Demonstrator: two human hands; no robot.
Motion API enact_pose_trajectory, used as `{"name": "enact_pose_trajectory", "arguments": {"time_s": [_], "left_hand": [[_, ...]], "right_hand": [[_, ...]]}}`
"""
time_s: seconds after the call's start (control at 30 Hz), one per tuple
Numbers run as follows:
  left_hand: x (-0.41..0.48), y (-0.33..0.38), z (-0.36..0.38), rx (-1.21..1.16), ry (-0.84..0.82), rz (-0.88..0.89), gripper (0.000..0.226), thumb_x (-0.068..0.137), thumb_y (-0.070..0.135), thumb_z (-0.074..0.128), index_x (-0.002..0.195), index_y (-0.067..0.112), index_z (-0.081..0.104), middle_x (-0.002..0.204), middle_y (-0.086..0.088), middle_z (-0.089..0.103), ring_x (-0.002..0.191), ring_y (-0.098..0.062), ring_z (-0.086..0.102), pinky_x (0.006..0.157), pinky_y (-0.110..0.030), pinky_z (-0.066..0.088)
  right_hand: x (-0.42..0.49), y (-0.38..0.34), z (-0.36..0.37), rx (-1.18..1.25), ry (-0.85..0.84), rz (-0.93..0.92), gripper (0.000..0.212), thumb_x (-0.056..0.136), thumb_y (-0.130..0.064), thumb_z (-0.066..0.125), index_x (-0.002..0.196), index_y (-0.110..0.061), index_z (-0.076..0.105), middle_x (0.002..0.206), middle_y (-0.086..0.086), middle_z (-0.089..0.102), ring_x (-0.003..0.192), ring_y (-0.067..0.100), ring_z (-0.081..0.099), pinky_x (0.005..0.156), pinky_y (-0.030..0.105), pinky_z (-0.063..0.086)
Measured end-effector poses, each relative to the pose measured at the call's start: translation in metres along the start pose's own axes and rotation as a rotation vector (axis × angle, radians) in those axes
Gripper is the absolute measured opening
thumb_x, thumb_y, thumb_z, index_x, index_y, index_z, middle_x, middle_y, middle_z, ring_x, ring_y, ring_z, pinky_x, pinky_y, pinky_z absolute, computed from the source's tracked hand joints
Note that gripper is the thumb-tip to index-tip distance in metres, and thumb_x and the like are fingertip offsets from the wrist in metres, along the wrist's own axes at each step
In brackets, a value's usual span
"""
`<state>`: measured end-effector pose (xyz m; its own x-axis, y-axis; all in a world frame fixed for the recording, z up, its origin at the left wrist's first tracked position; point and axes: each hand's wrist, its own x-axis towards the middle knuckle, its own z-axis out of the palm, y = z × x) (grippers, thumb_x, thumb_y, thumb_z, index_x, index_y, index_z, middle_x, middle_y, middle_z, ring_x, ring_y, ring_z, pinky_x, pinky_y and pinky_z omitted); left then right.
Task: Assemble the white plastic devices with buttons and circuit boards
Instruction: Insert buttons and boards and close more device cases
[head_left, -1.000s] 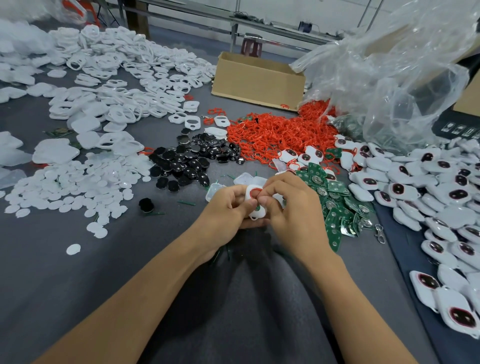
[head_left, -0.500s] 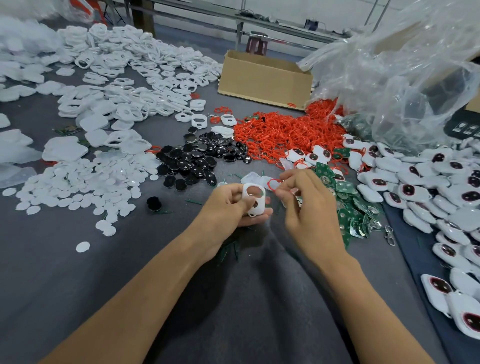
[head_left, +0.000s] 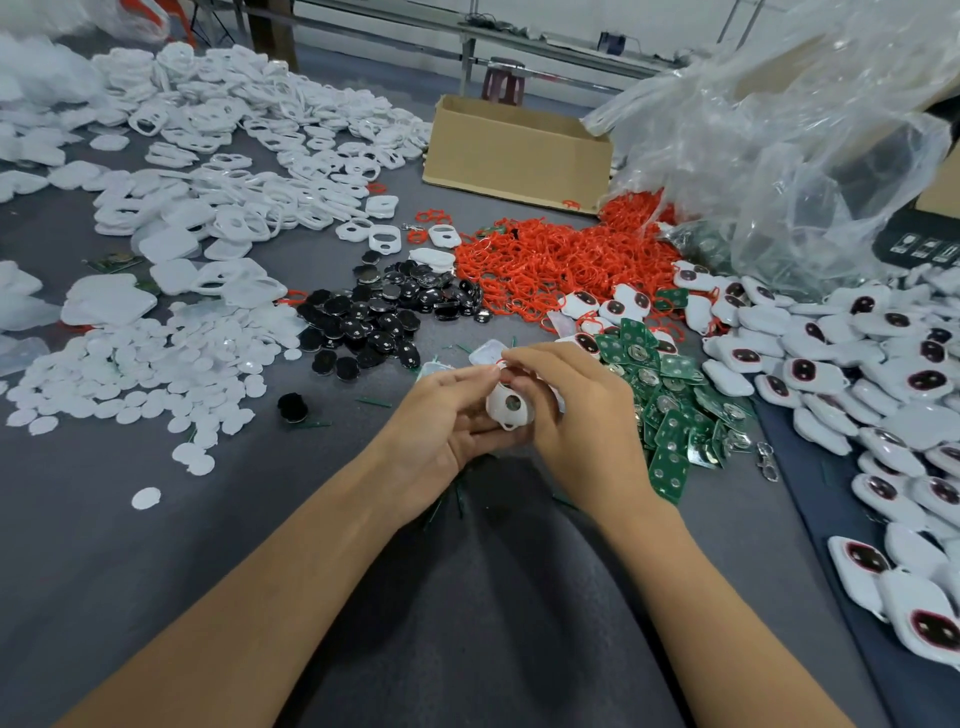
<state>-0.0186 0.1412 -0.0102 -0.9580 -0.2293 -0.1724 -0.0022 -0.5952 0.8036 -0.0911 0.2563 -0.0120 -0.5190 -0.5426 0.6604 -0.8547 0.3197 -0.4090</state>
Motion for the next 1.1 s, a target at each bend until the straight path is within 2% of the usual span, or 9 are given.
{"name": "enact_pose_trajectory", "arguments": {"time_s": [0.17, 0.37, 0.47, 0.67, 0.8, 0.9, 0.97, 1.1], "left_hand": [[0.0011, -0.0007, -0.0015, -0.009, 0.001, -0.01, 0.027, 0.1, 0.01, 0.043, 0.09, 0.001, 0.066, 0.077, -0.007, 0.073, 0.066, -0.013, 0.07, 0.058, -0.027, 0.057], [0.0013, -0.0005, -0.0027, -0.043, -0.007, 0.0, 0.033, 0.099, 0.008, 0.044, 0.082, 0.004, 0.071, 0.079, -0.009, 0.074, 0.067, -0.015, 0.071, 0.057, -0.026, 0.057], [0.0018, -0.0007, -0.0045, -0.044, -0.008, 0.001, 0.029, 0.1, 0.01, 0.045, 0.087, 0.002, 0.069, 0.08, -0.009, 0.074, 0.068, -0.014, 0.071, 0.058, -0.026, 0.057], [0.0021, -0.0006, -0.004, -0.049, -0.029, -0.002, 0.03, 0.1, 0.02, 0.045, 0.096, 0.0, 0.067, 0.083, -0.009, 0.074, 0.071, -0.014, 0.072, 0.06, -0.026, 0.058], [0.0018, -0.0013, -0.0035, -0.012, -0.015, 0.003, 0.03, 0.099, 0.02, 0.045, 0.101, -0.003, 0.066, 0.082, -0.009, 0.073, 0.07, -0.014, 0.071, 0.06, -0.025, 0.058], [0.0015, -0.0015, -0.0041, -0.022, -0.023, 0.013, 0.027, 0.097, 0.019, 0.048, 0.097, -0.002, 0.065, 0.079, -0.009, 0.073, 0.07, -0.015, 0.071, 0.06, -0.027, 0.058], [0.0015, -0.0013, -0.0058, -0.053, -0.029, 0.009, 0.025, 0.09, 0.019, 0.054, 0.095, -0.002, 0.065, 0.079, -0.01, 0.072, 0.07, -0.017, 0.071, 0.062, -0.03, 0.059], [0.0017, -0.0012, -0.0091, -0.112, -0.03, -0.009, 0.021, 0.077, 0.019, 0.059, 0.085, 0.001, 0.067, 0.078, -0.012, 0.07, 0.07, -0.02, 0.07, 0.062, -0.035, 0.06]], "right_hand": [[-0.0007, -0.0015, 0.0016, 0.035, -0.003, 0.075, 0.015, 0.089, -0.011, 0.058, 0.1, -0.015, 0.067, 0.097, -0.003, 0.064, 0.09, 0.016, 0.058, 0.078, 0.031, 0.047], [-0.0001, -0.0027, 0.0025, 0.114, 0.02, 0.12, 0.01, 0.089, -0.008, 0.062, 0.096, -0.014, 0.066, 0.094, -0.005, 0.064, 0.087, 0.012, 0.058, 0.08, 0.024, 0.046], [0.0004, -0.0025, 0.0015, 0.166, 0.015, 0.123, 0.013, 0.086, -0.004, 0.064, 0.095, -0.012, 0.068, 0.094, -0.005, 0.065, 0.086, 0.009, 0.059, 0.08, 0.021, 0.046], [0.0018, -0.002, 0.0003, 0.208, -0.01, 0.14, 0.02, 0.082, 0.003, 0.065, 0.096, -0.01, 0.07, 0.095, -0.002, 0.067, 0.089, 0.012, 0.062, 0.081, 0.028, 0.05], [0.0026, -0.0013, -0.0005, 0.242, -0.009, 0.164, 0.022, 0.079, 0.005, 0.067, 0.095, -0.01, 0.071, 0.093, -0.003, 0.069, 0.088, 0.008, 0.062, 0.08, 0.022, 0.049], [0.0024, -0.0007, -0.0009, 0.347, -0.004, 0.217, 0.023, 0.078, 0.003, 0.067, 0.093, -0.015, 0.071, 0.09, -0.009, 0.069, 0.086, 0.005, 0.064, 0.079, 0.021, 0.05], [0.0022, -0.0002, -0.0004, 0.485, -0.004, 0.285, 0.026, 0.078, 0.005, 0.067, 0.09, -0.018, 0.072, 0.09, -0.009, 0.071, 0.087, 0.008, 0.067, 0.082, 0.025, 0.052], [0.0019, 0.0024, 0.0021, 0.789, -0.012, 0.424, 0.03, 0.076, 0.012, 0.067, 0.089, -0.014, 0.074, 0.094, 0.006, 0.075, 0.093, 0.022, 0.07, 0.088, 0.035, 0.053]]}}
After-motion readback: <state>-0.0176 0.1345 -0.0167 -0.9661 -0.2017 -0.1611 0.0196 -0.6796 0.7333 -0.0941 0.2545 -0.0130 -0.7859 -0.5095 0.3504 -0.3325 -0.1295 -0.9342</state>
